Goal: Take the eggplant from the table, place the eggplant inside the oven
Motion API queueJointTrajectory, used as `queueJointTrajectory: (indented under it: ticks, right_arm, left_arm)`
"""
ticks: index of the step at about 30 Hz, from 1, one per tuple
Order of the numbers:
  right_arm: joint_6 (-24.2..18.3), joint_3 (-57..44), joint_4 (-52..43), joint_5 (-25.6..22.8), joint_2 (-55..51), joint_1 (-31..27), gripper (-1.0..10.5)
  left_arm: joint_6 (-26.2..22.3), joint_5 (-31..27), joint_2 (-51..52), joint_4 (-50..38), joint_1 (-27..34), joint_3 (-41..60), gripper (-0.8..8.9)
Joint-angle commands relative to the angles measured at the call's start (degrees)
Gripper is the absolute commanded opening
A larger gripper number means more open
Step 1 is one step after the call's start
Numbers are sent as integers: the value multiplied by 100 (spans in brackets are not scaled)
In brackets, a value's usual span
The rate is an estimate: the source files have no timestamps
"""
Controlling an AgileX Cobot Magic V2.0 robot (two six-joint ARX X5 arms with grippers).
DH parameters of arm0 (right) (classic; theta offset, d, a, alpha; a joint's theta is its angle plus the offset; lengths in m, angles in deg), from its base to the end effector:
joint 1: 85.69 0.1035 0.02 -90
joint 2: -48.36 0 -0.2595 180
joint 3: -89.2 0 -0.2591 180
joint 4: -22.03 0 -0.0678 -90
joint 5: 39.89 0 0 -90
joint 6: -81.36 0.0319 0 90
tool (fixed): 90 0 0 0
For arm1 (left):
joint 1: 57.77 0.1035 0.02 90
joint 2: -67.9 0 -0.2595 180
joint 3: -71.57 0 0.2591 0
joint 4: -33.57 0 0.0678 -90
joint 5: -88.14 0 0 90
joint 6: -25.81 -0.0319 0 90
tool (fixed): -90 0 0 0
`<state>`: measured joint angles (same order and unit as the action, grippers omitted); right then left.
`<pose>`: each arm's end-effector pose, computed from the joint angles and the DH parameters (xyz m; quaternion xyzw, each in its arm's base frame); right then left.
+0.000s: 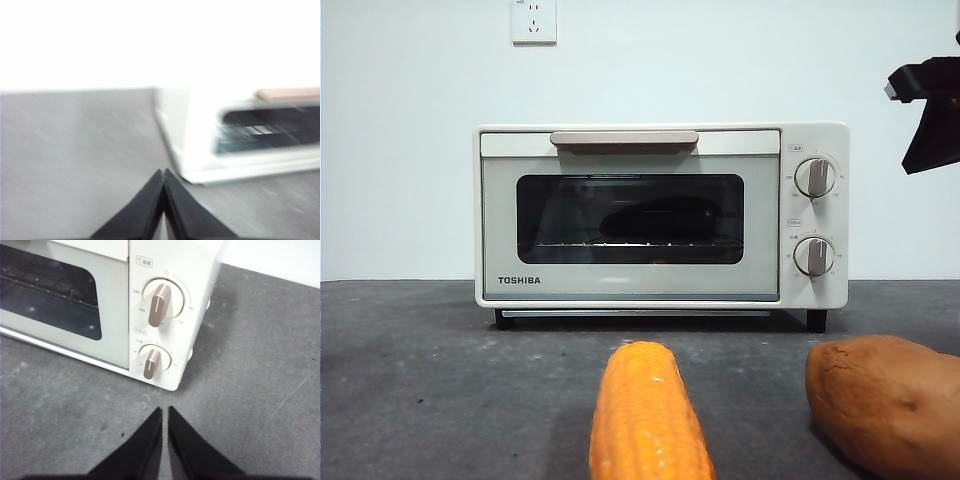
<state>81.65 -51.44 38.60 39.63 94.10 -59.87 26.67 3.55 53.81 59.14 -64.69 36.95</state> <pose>0.1715 0.0765 0.2219 -0.0595 0.1894 0.1303 0.9714 0.1090 -0.0163 0.2488 -0.0069 0.0448 -0.1070 0.9932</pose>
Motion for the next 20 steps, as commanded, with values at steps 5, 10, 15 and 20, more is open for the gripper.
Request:
queueJointTrajectory:
  ticks: [5, 10, 15, 20]
  right_arm:
    - [79, 15, -63, -4, 20, 28, 3]
    - [79, 17, -107, -4, 2, 28, 3]
    - [79, 17, -129, -22, -52, 28, 3]
    - [79, 17, -153, -24, -55, 28, 3]
  left_arm:
    - [-280, -11, 1390, -516, 361, 846, 6]
    - [-280, 39, 1392, -758, 391, 1252, 6]
    - [-280, 55, 1392, -767, 391, 1746, 6]
    - [-278, 48, 1392, -142, 391, 2096, 6]
